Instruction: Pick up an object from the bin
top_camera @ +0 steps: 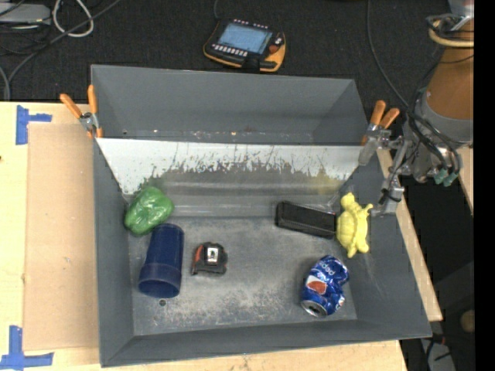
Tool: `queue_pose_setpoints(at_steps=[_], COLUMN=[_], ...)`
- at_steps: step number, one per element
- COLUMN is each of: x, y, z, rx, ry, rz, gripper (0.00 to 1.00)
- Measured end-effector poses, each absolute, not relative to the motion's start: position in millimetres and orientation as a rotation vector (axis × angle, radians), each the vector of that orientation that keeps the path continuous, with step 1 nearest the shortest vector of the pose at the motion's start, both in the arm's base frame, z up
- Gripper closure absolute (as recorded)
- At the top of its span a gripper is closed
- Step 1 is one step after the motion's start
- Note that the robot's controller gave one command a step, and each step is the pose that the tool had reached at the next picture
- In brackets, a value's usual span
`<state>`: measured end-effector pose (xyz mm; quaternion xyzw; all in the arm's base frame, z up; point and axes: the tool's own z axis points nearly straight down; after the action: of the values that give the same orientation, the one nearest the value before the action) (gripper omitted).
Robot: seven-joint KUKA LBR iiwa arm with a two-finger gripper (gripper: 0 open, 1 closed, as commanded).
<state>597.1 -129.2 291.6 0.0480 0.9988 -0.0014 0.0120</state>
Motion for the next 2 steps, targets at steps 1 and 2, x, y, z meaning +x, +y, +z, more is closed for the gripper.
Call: queue_pose_setpoints(at_steps=[1, 2], x=[556.0, 569.1], y=[-122, -158], z=[265, 252], rx=[-0.154, 0.145], ry=[3.117, 3.120], rz=[-0.006, 0.002], gripper=[0.00, 0.00])
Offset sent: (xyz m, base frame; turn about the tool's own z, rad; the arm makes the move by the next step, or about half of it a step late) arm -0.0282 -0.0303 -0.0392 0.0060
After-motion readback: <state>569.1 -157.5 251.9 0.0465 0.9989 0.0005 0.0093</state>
